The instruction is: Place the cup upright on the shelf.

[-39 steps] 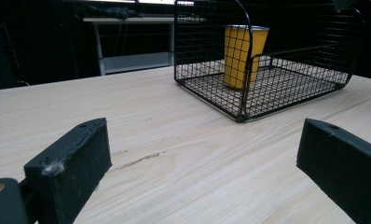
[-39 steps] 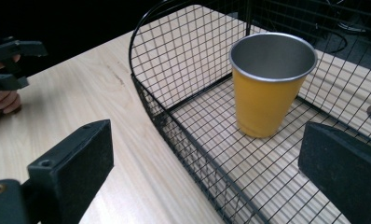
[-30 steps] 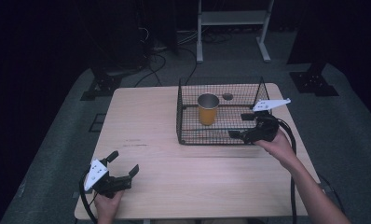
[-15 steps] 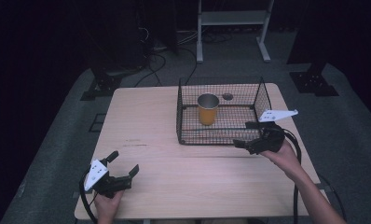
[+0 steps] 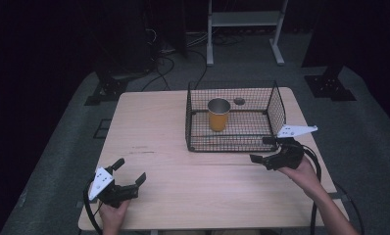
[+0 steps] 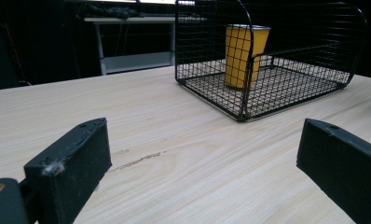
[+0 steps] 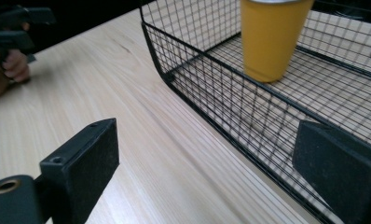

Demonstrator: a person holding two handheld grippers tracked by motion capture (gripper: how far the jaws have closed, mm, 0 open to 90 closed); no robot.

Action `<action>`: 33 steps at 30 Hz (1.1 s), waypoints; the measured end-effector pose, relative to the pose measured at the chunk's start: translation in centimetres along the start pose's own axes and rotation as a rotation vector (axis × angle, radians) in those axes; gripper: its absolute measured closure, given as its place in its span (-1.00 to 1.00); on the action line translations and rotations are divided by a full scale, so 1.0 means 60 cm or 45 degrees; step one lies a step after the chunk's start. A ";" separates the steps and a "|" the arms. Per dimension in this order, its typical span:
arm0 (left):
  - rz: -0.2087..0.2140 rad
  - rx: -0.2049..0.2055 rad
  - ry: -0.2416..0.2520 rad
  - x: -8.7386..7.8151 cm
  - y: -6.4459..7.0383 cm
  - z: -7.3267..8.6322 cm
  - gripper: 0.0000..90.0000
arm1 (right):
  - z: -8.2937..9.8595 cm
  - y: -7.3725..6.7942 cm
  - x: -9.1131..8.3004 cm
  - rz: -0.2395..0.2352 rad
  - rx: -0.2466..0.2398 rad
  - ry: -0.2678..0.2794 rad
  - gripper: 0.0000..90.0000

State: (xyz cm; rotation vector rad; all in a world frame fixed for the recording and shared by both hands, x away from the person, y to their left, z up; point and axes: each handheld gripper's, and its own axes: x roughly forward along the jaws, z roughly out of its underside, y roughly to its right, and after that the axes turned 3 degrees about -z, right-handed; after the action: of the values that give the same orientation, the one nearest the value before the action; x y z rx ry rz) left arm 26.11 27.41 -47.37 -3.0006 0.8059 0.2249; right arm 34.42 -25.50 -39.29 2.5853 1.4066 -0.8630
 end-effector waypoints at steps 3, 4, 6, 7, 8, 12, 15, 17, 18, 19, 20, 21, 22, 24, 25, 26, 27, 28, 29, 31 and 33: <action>-0.001 0.001 -0.001 0.000 0.000 0.000 -0.95 | 0.009 0.001 -0.001 0.003 0.012 -0.006 -0.86; -0.001 -0.002 0.001 0.000 0.000 0.000 -0.95 | 0.014 -0.001 -0.003 0.008 0.010 0.003 -0.86; -0.001 -0.002 0.002 0.000 0.000 0.000 -0.95 | 0.017 -0.001 -0.003 0.009 0.009 -0.003 -0.86; -0.001 -0.002 0.002 0.000 0.000 0.000 -0.95 | 0.020 -0.002 -0.004 0.011 0.011 -0.005 -0.86; -0.001 -0.004 0.003 0.000 0.000 0.000 -0.95 | 0.025 -0.002 -0.005 0.012 0.011 -0.006 -0.86; -0.002 -0.002 0.002 0.000 0.000 0.000 -0.95 | 0.039 -0.003 -0.011 0.027 0.015 -0.010 -0.86; -0.002 -0.002 0.003 0.000 -0.001 0.000 -0.95 | 0.051 -0.003 -0.017 0.041 0.020 -0.010 -0.86; -0.002 -0.002 0.002 0.000 -0.001 0.000 -0.95 | 0.054 -0.002 -0.018 0.041 0.026 -0.006 -0.86; -0.003 -0.001 0.003 0.000 0.000 0.000 -0.95 | 0.058 -0.001 -0.020 0.038 0.037 -0.002 -0.86; -0.003 -0.001 0.003 0.000 -0.001 0.000 -0.95 | 0.061 -0.001 -0.021 0.042 0.038 -0.003 -0.86; -0.003 -0.002 0.003 0.000 -0.001 0.000 -0.95 | 0.068 0.000 -0.025 0.043 0.042 0.011 -0.86; -0.003 -0.002 0.003 0.000 -0.001 0.000 -0.95 | 0.070 0.000 -0.026 0.043 0.044 0.012 -0.86; -0.003 -0.002 0.003 0.000 -0.001 0.000 -0.95 | 0.073 0.000 -0.026 0.052 0.042 0.005 -0.86; -0.004 -0.002 0.003 0.000 0.000 0.000 -0.95 | 0.078 0.001 -0.028 0.054 0.046 0.008 -0.86; -0.004 -0.001 0.002 0.000 0.000 0.000 -0.95 | 0.078 0.001 -0.028 0.054 0.046 0.008 -0.86; -0.004 -0.002 0.002 0.000 0.000 0.000 -0.95 | 0.081 0.001 -0.029 0.054 0.052 0.008 -0.86; -0.005 -0.001 0.002 -0.001 0.000 0.000 -0.95 | 0.083 0.001 -0.030 0.058 0.051 0.005 -0.86; -0.005 -0.001 0.002 -0.001 0.000 0.000 -0.95 | 0.086 0.001 -0.031 0.058 0.055 0.009 -0.86; -0.005 -0.001 0.002 -0.001 0.000 0.000 -0.95 | 0.088 0.001 -0.032 0.058 0.057 0.014 -0.86; -0.005 -0.001 0.002 -0.001 0.000 0.000 -0.95 | 0.095 0.000 -0.037 0.063 0.067 0.031 -0.86; -0.004 -0.002 0.002 -0.001 0.000 0.000 -0.95 | 0.098 0.000 -0.038 0.065 0.070 0.029 -0.86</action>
State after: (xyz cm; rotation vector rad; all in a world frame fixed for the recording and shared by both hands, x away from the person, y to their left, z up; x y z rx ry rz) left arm 26.08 27.44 -47.38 -3.0035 0.8009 0.2230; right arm 30.89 -29.07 -43.06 2.6666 1.3345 -0.8804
